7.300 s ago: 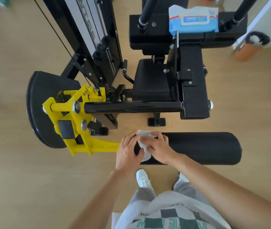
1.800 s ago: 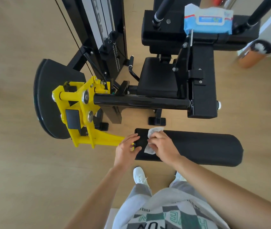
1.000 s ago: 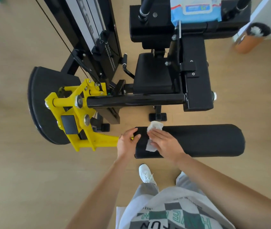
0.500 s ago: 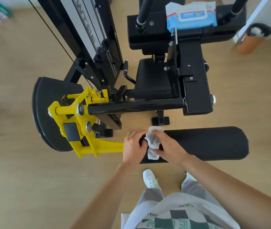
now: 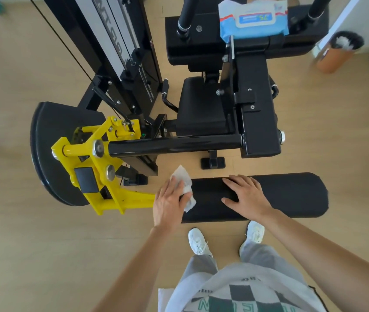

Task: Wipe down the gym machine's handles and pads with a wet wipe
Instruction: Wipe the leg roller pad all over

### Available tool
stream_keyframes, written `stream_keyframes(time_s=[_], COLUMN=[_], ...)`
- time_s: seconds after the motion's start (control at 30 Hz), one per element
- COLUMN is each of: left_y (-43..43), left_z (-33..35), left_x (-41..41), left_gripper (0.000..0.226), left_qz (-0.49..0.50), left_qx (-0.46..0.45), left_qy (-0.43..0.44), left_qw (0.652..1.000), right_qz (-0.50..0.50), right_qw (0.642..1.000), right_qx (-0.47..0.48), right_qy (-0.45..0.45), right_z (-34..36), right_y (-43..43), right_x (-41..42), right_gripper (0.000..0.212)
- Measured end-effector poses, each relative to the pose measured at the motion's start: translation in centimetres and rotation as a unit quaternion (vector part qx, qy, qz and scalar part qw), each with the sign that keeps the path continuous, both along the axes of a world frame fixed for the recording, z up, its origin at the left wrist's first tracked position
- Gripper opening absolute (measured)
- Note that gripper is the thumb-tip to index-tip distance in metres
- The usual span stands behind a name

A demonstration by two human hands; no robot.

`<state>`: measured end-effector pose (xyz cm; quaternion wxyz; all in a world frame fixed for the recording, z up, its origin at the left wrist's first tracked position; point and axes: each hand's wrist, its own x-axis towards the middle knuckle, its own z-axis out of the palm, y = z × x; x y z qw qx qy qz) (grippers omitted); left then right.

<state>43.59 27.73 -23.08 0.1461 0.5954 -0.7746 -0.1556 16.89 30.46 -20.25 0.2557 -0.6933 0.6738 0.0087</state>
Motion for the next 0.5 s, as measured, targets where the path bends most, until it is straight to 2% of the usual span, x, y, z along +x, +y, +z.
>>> stream_keyframes(time_s=[0.13, 0.23, 0.3, 0.37, 0.5], left_y=[0.3, 0.5, 0.4, 0.4, 1.0], left_z=[0.0, 0.2, 0.6, 1.3, 2.0], left_x=[-1.3, -2.0, -1.6, -0.9, 0.1], left_gripper=[0.050, 0.039, 0.028, 0.022, 0.029], left_qz=[0.017, -0.005, 0.049, 0.141, 0.237], left_qx=[0.022, 0.025, 0.055, 0.104, 0.151], left_qy=[0.020, 0.028, 0.059, 0.087, 0.180], left_qw=[0.999, 0.999, 0.996, 0.981, 0.943], right_qz=[0.015, 0.016, 0.031, 0.061, 0.107], right_qw=[1.000, 0.999, 0.999, 0.996, 0.993], right_qx=[0.024, 0.017, -0.032, -0.065, -0.041], right_qy=[0.012, 0.035, 0.031, 0.001, 0.029], right_z=[0.2, 0.6, 0.9, 0.8, -0.5], right_y=[-0.6, -0.7, -0.2, 0.6, 1.5], right_x=[0.0, 0.6, 1.5, 3.1, 5.7], right_gripper=[0.066, 0.064, 0.061, 0.062, 0.078])
